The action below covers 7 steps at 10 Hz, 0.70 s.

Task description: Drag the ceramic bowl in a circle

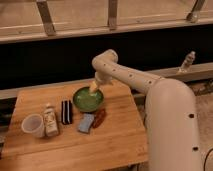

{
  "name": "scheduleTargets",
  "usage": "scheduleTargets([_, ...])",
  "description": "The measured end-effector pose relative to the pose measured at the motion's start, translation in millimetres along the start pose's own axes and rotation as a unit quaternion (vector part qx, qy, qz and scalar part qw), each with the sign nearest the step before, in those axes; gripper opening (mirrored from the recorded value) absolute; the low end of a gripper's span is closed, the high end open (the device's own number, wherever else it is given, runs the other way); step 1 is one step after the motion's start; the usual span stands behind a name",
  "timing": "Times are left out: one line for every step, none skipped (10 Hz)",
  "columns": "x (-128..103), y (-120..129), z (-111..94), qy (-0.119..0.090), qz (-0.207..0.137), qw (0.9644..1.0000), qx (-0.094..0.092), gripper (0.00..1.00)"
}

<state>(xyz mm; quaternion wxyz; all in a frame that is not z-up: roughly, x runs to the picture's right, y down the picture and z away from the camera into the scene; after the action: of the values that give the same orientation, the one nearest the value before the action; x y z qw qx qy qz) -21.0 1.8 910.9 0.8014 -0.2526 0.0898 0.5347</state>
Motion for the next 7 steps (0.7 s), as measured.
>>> scheduleTargets([2.4, -0.8, 8.0, 0.007, 0.005, 0.9999, -0.010, 0.80])
scheduleTargets([3.8, -0.2, 13.1, 0.011, 0.008, 0.9998, -0.017, 0.80])
scheduleTargets([6.7, -0.8, 20.3, 0.018, 0.012, 0.9994, -0.027, 0.80])
scheduleTargets([10.5, -1.0, 31.1, 0.026, 0.018, 0.9986, -0.042, 0.80])
scheduleTargets([11.8, -0.4, 36.6, 0.031, 0.020, 0.9982, -0.047, 0.80])
scheduleTargets([13.3, 4.6, 47.8, 0.041, 0.021, 0.9973, -0.056, 0.80])
scheduleTargets([14.7, 9.0, 56.0, 0.049, 0.021, 0.9966, -0.063, 0.80])
